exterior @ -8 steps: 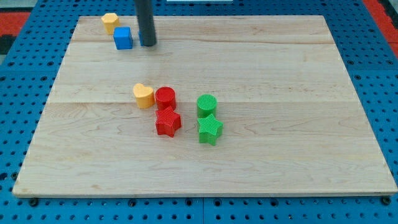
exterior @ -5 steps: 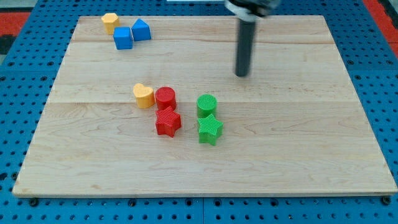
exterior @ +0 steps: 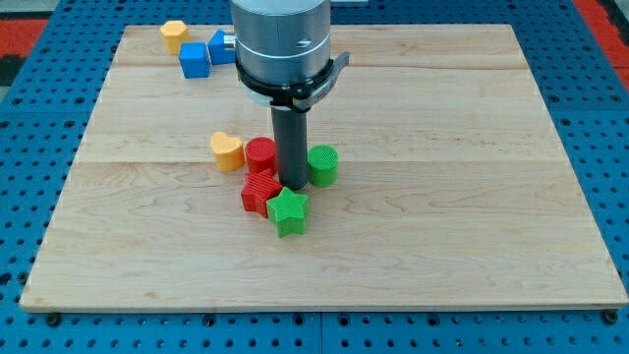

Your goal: Move the yellow heart vertically below the yellow hexagon

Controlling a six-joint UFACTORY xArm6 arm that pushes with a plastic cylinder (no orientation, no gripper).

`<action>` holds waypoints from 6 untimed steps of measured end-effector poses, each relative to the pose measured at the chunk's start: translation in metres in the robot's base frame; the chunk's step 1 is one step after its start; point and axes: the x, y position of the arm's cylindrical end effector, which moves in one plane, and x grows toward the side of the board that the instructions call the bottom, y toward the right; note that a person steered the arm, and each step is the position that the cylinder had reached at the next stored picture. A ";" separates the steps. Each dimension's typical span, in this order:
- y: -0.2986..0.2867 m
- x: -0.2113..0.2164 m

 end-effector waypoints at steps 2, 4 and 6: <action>-0.070 -0.043; -0.135 -0.040; -0.143 -0.124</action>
